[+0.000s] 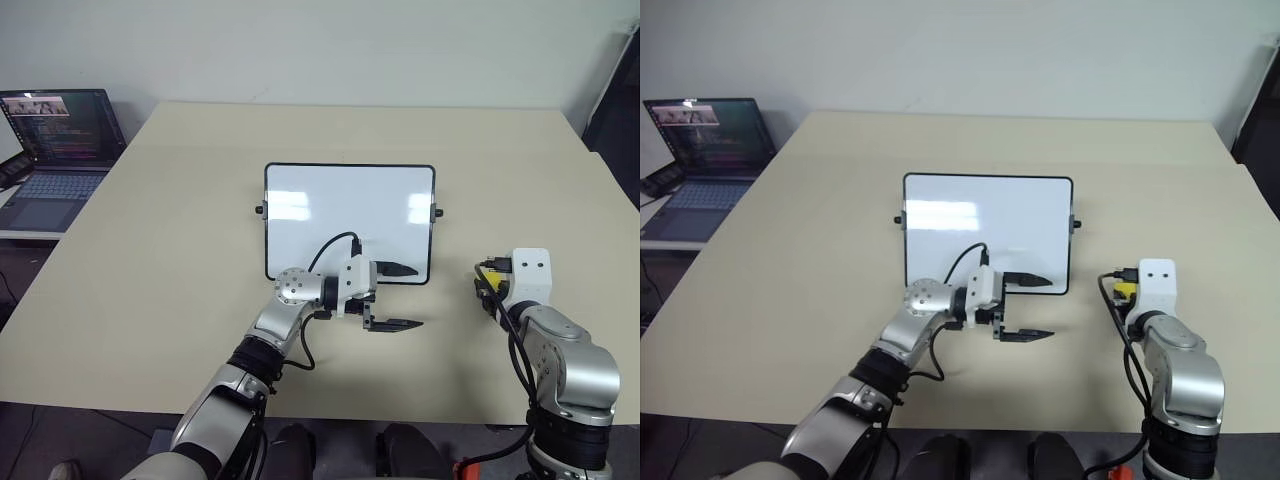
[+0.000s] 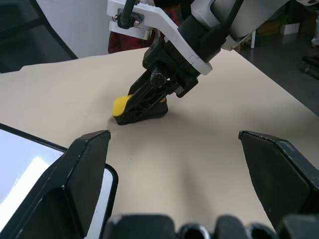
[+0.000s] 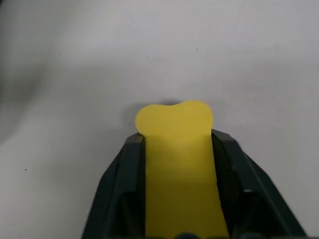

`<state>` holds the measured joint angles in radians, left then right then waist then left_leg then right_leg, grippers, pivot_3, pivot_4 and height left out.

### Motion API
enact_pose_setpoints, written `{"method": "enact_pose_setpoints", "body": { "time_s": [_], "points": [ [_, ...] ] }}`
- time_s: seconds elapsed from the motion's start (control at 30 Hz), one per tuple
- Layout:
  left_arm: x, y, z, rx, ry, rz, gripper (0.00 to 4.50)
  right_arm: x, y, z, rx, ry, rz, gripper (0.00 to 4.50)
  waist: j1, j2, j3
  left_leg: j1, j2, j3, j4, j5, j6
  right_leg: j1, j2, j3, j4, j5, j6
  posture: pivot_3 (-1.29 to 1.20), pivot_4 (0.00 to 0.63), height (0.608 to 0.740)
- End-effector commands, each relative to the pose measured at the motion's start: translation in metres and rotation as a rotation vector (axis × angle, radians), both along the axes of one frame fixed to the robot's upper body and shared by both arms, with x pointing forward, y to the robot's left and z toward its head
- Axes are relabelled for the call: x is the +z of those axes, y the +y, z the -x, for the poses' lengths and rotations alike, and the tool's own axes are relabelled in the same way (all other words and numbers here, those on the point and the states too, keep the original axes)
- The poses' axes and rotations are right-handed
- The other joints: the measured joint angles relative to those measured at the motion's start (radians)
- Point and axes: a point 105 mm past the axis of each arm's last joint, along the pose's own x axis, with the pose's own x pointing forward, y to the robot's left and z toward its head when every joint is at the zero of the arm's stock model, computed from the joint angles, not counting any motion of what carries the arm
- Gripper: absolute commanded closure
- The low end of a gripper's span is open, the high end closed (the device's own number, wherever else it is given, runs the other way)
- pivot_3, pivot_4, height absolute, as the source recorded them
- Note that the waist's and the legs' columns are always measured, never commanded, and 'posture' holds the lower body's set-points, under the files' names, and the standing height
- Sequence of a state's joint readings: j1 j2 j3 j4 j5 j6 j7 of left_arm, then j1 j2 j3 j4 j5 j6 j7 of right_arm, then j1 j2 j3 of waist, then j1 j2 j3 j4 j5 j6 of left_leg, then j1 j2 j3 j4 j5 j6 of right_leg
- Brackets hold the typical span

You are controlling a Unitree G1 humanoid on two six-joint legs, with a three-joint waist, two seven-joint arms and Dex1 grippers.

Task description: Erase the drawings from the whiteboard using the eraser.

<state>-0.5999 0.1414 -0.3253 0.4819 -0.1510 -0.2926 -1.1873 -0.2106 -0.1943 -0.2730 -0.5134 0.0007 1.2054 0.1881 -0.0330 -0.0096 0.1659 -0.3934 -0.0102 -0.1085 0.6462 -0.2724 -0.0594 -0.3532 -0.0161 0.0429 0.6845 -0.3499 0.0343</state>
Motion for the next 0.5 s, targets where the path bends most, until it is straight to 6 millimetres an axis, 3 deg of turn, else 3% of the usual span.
{"method": "enact_pose_setpoints", "body": {
  "time_s": [0.03,0.17,0.33,0.5],
  "points": [
    [0.011,-0.002,-0.001,0.002,-0.05,0.025,0.0,0.009,-0.003,-0.001,-0.001,-0.038,0.007,1.56,0.0,0.0,0.0,0.0,0.0,0.0,0.0,0.0,0.0,0.0,0.0,0.0,0.0,0.0,0.0,0.0,0.15,0.74],
    [0.011,-0.001,-0.001,0.008,-0.051,0.025,0.0,0.009,-0.003,-0.002,0.002,-0.036,0.009,0.14,0.0,0.0,0.0,0.0,0.0,0.0,0.0,0.0,0.0,0.0,0.0,0.0,0.0,0.0,0.0,0.0,0.15,0.74],
    [0.012,0.003,-0.002,0.022,-0.057,0.022,0.0,0.012,-0.003,-0.004,0.004,-0.04,0.015,0.04,0.0,0.0,0.0,0.0,0.0,0.0,0.0,0.0,0.0,0.0,0.0,0.0,0.001,0.0,0.0,0.0,0.15,0.74],
    [0.018,0.019,-0.009,0.121,-0.084,0.029,0.0,0.029,-0.003,-0.002,-0.014,-0.1,0.031,0.04,-0.002,0.0,0.0,0.001,0.0,0.0,0.001,0.0,0.0,-0.001,0.0,0.001,0.004,0.0,0.0,0.0,0.15,0.74]
  ]
}}
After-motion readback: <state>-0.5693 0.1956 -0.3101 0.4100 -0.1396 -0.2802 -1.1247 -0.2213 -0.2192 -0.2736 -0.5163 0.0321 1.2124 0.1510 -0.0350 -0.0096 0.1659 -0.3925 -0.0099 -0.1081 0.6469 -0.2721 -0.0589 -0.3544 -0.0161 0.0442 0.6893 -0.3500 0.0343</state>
